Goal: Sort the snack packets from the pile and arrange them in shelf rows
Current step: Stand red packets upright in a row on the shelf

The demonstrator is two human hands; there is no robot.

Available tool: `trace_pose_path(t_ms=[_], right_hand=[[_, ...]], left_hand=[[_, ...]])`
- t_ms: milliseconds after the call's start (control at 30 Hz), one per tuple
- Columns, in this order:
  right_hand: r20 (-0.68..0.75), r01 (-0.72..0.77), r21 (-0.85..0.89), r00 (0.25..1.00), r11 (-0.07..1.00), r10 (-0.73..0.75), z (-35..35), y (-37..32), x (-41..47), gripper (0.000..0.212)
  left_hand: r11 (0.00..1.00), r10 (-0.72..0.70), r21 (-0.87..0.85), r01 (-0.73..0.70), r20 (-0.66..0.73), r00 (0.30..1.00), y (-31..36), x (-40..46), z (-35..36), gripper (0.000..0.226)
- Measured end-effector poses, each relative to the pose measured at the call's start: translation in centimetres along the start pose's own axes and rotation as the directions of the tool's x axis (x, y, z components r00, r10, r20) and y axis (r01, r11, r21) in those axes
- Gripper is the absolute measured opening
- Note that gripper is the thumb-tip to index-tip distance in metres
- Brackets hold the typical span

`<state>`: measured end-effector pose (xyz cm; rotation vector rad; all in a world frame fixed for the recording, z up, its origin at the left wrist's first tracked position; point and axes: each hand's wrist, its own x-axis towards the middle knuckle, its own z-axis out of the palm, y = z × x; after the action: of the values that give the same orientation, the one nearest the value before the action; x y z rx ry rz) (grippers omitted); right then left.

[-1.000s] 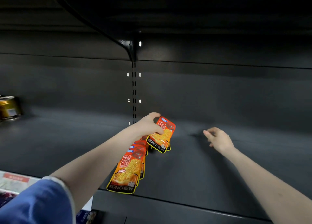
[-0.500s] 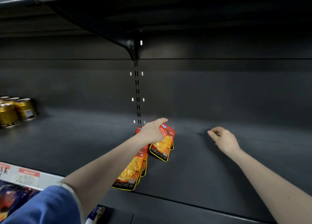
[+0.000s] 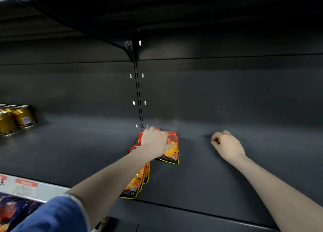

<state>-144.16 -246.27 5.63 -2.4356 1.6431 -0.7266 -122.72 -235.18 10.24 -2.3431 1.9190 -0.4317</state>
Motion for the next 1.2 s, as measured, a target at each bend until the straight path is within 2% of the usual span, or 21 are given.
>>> trace_pose_path(t_ms=[167,533,867,1033,1200], right_hand=[[-0.014,0.041,-0.045,0.999,0.998,-0.042,0.1,0.0,-0.1,0.016],[-0.018,0.065,-0.099,0.998,0.993,-0.067,0.0,-0.1,-0.2,0.019],[-0.019,0.062,-0.115,0.998,0.991,-0.065,-0.2,-0.5,-0.6,0.021],[-0.018,0.064,-0.118,0.998,0.991,-0.067,-0.2,-0.5,-0.6,0.021],[-0.021,0.064,-0.112,0.998,0.992,-0.067,-0.3,-0.5,-0.6,0.021]], left_hand=[[0.997,0.007,0.076,-0.005,-0.027,1.0,0.2,-0.3,-0.3,0.053],[0.994,0.012,0.112,-0.007,-0.04,0.999,0.2,-0.9,-0.3,0.054],[0.997,0.039,0.065,-0.033,-0.085,0.996,0.8,-0.9,0.1,0.057],[0.998,0.05,0.042,-0.047,-0.051,0.997,2.2,-1.0,0.5,0.061],[0.997,0.058,-0.053,-0.058,0.0,0.998,2.6,-1.0,0.3,0.05]])
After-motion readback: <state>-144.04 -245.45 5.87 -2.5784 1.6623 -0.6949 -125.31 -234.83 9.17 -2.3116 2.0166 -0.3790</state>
